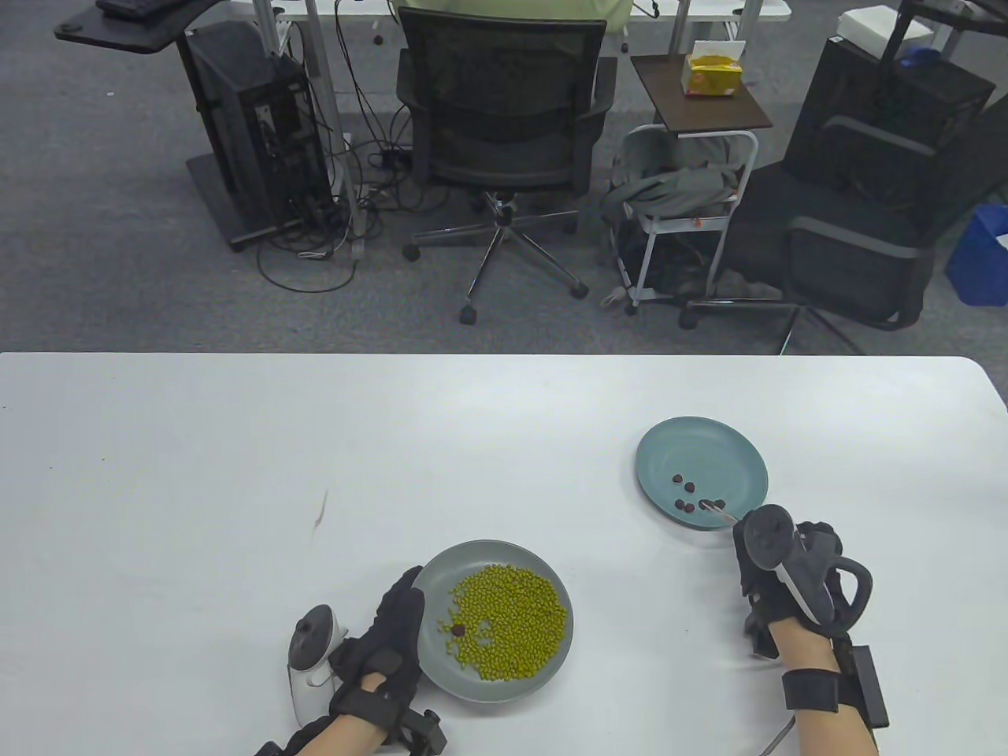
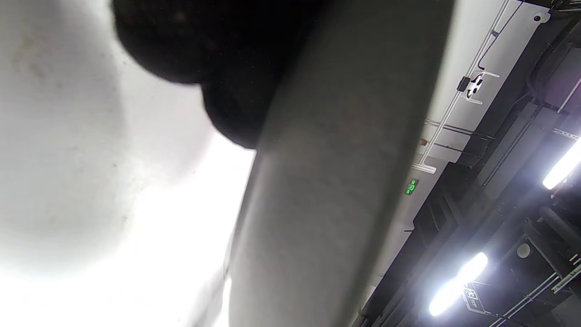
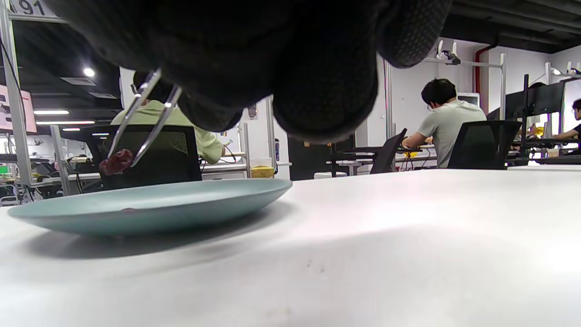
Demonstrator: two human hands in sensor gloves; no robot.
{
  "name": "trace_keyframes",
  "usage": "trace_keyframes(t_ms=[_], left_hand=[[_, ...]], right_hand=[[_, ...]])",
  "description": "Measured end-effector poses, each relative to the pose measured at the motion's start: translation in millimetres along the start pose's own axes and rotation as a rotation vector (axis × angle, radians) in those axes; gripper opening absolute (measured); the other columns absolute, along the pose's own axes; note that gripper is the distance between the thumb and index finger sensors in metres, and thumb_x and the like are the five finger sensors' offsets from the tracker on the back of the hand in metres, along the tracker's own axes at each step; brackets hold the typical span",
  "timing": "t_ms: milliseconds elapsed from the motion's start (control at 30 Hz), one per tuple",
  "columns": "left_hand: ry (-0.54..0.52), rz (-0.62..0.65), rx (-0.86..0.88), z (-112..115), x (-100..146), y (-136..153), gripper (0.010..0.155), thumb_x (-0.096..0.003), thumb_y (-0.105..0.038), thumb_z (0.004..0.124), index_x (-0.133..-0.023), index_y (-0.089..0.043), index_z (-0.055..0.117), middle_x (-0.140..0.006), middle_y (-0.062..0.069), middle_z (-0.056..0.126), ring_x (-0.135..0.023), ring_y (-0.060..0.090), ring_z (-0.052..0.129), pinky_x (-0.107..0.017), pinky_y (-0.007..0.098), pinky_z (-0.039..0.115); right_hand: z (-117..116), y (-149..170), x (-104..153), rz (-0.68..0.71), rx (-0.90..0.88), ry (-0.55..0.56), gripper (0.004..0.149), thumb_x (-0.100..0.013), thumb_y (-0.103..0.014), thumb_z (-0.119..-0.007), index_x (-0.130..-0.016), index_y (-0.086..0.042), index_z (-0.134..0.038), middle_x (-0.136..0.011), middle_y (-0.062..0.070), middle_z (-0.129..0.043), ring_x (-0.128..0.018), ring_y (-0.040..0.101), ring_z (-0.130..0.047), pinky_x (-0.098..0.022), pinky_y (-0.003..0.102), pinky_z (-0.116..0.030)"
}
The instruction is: Pick cranberries with tweezers into plate
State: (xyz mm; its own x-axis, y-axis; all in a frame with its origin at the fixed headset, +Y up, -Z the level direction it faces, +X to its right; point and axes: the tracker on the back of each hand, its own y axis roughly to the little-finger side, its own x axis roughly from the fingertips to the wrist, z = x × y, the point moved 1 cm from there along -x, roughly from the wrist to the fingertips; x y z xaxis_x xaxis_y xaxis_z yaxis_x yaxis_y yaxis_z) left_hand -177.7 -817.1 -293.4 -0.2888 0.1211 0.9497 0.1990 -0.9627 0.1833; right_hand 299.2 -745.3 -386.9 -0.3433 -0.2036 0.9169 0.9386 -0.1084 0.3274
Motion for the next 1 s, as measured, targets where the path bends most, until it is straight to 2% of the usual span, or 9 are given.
trace_keyframes(t_ms=[267,433,567,667,867,1000], left_hand=[[0.003,-0.002,-0.001,0,0,0,0.063,-0.0542,-0.052,0.056,-0.105,-0.023,0.032,-0.097,0.007,0.065,-0.045,0.025,0.104,-0.026,0.033,0.090],[0.002,-0.001,0.001,0,0,0,0.063,-0.0542,-0.052,0.056,-0.105,-0.023,0.032,-0.097,0.007,0.065,-0.045,0.025,0.104,-0.026,0.033,0.090],[0.002,0.000,-0.002,0,0,1,0.063,-0.0543,-0.052,0.056,-0.105,-0.023,0.032,-0.097,0.007,0.065,-0.045,0.025,0.104,-0.026,0.032,0.090],[0.004,-0.003,0.003,1,0,1,0.063,-0.0543,-0.052,0.056,-0.105,-0.023,0.032,-0.097,0.007,0.065,-0.045,0.025,0.104,-0.026,0.032,0.090],[-0.001,-0.006,0.012,1,0,1,0.063,-0.0543,-0.053,0.056,-0.105,-0.023,0.032,-0.097,0.006,0.065,-0.045,0.025,0.104,-0.026,0.032,0.090],[-0.003,-0.004,0.016,1,0,0,0.063,-0.0544,-0.053,0.056,-0.105,-0.023,0.032,-0.097,0.006,0.065,-0.045,0.024,0.104,-0.026,0.032,0.090]], right_hand=[[-9,1,-3,-0.061,0.043,-0.063,0.048,-0.037,-0.054,-0.067,-0.073,-0.029,-0.087,-0.045,-0.016,-0.091,-0.053,0.013,-0.093,-0.071,0.047,-0.055],[13,4,-1,-0.062,-0.116,0.024,0.048,-0.037,-0.054,-0.066,-0.074,-0.030,-0.086,-0.045,-0.017,-0.090,-0.054,0.012,-0.092,-0.071,0.047,-0.055],[36,6,8,-0.027,-0.239,0.093,0.048,-0.037,-0.054,-0.066,-0.075,-0.031,-0.084,-0.050,-0.019,-0.093,-0.058,0.011,-0.094,-0.072,0.047,-0.055],[45,3,13,0.004,-0.281,0.093,0.049,-0.038,-0.053,-0.065,-0.077,-0.031,-0.082,-0.053,-0.020,-0.096,-0.061,0.012,-0.097,-0.072,0.046,-0.058],[37,-20,22,0.110,-0.325,0.027,0.049,-0.038,-0.055,-0.060,-0.078,-0.033,-0.077,-0.051,-0.018,-0.088,-0.058,0.011,-0.090,-0.072,0.048,-0.053],[37,-40,32,0.204,-0.324,0.010,0.052,-0.036,-0.058,-0.066,-0.080,-0.034,-0.078,-0.052,-0.017,-0.086,-0.060,0.012,-0.088,-0.073,0.049,-0.050]])
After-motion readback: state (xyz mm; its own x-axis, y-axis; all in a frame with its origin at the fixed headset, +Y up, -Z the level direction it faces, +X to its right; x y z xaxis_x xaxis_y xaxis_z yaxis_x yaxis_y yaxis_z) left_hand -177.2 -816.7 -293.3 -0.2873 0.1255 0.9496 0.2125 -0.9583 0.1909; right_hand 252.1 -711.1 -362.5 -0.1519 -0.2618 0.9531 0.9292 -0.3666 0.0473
